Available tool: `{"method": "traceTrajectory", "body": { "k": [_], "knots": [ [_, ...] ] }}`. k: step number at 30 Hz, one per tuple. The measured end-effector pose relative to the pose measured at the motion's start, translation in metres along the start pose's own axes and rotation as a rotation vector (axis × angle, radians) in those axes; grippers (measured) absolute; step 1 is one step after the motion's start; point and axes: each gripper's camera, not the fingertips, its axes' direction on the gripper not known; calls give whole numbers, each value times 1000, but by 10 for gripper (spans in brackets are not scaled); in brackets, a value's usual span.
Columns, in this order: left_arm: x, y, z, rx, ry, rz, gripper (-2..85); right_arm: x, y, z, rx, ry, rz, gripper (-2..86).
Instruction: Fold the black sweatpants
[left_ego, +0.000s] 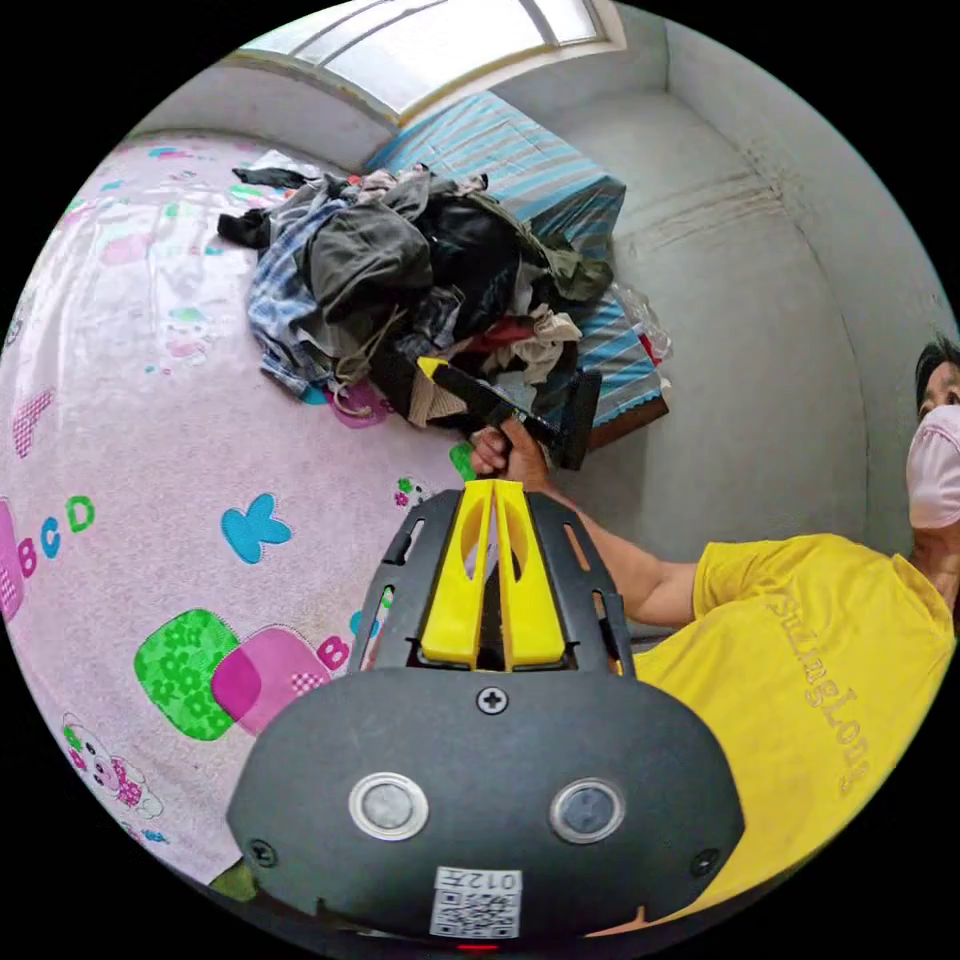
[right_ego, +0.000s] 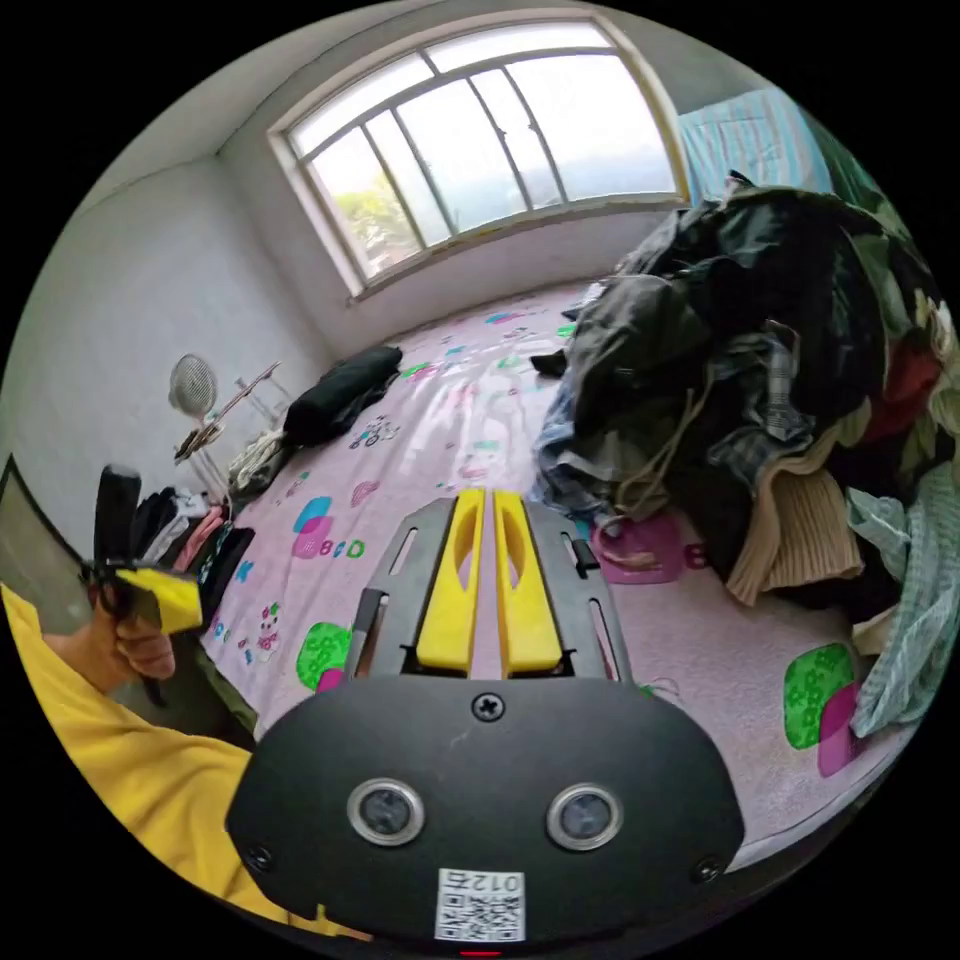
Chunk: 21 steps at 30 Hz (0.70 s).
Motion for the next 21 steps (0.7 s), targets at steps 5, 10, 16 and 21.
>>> {"method": "traceTrajectory", "body": {
  "k": [5,10,16,21],
  "knots": [
    [18,-85,31,-60,-69,8,5,51,-88,-47,116,89,64,33],
    [24,-169,60,-74,-65,-15,5,96,-194,-95,178,126,132,79],
    [51,-243,96,-129,-58,34,5,113,-272,-109,38,78,174,81],
    [60,-278,89,-106,-72,4,6,93,-298,-154,50,-158,102,23]
  ]
}}
